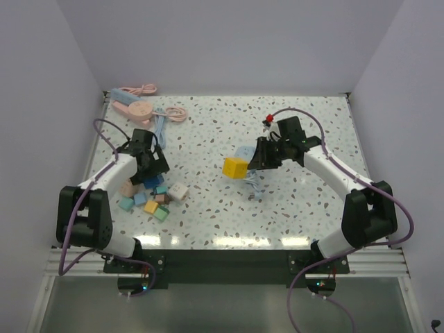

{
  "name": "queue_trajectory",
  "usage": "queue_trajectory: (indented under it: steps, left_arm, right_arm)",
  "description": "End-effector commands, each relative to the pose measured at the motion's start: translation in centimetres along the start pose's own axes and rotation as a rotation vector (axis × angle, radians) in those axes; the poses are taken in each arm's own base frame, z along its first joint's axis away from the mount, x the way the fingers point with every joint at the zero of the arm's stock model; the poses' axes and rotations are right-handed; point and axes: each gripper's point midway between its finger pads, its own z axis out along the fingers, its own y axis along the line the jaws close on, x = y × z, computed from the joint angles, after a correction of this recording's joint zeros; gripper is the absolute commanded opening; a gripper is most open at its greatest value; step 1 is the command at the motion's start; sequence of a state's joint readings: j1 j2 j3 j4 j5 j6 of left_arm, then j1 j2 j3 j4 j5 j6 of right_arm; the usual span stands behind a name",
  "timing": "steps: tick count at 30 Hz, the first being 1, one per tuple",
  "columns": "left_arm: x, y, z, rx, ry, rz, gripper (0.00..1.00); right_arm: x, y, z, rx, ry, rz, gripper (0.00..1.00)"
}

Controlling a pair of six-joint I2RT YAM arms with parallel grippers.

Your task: Pull the plug off the socket

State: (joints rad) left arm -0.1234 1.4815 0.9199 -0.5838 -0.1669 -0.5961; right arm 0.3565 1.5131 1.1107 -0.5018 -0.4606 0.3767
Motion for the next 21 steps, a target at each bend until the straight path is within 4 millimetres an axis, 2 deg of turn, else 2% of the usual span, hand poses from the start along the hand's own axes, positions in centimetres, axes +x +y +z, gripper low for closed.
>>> queue_trajectory:
  steps: [1, 4, 7, 8, 10, 12, 13, 14, 17, 21]
  left_arm:
    - [-2.2, -1.5, -2.4, 0.086, -0.079, 0.000, 1.00]
    - [-2.3, -3.1, -3.8, 0.165, -0.086, 0.052, 1.00]
    - [-1.7, -8.2, -6.3, 0.382, -0.107, 0.194, 1.00]
    - [-1.1, -11.5, -7.8, 0.499, -0.135, 0.286, 1.00]
    - [0.0, -15.0, -9.6, 0.625, -0.146, 0.390, 1.00]
    - [2.7, -18.2, -11.2, 0.767, -0.091, 0.464, 1.00]
    - [2.8, -19.8, -12.1, 0.841, -0.105, 0.481, 1.00]
    - [4.0, -21.1, -13.1, 0.898, -0.090, 0.512, 1.00]
    - [5.7, -23.7, -14.7, 0.968, -0.087, 0.570, 1.00]
    - [6.6, -25.3, -14.9, 0.996, -0.076, 0.603, 1.00]
  right_arm:
    - [-2.3, 3.2, -1.6, -0.092, -0.069, -0.073, 0.00]
    - [-2.1, 3.0, -1.4, -0.084, -0.059, -0.066, 0.00]
    - [-2.1, 3.0, -1.0, -0.085, -0.050, -0.055, 0.00]
    - [-2.1, 3.1, -1.0, -0.091, -0.047, -0.054, 0.00]
    - [-2.2, 3.1, -0.9, -0.085, -0.042, -0.047, 0.00]
    - [-2.5, 3.1, -0.9, -0.081, -0.049, -0.047, 0.00]
    - [-2.5, 3.1, -0.9, -0.079, -0.046, -0.044, 0.00]
    - [-2.5, 3.2, -0.8, -0.080, -0.044, -0.043, 0.00]
    - [-2.3, 3.1, -0.8, -0.077, -0.034, -0.039, 0.00]
    - [-2.1, 3.1, -0.7, -0.078, -0.031, -0.039, 0.00]
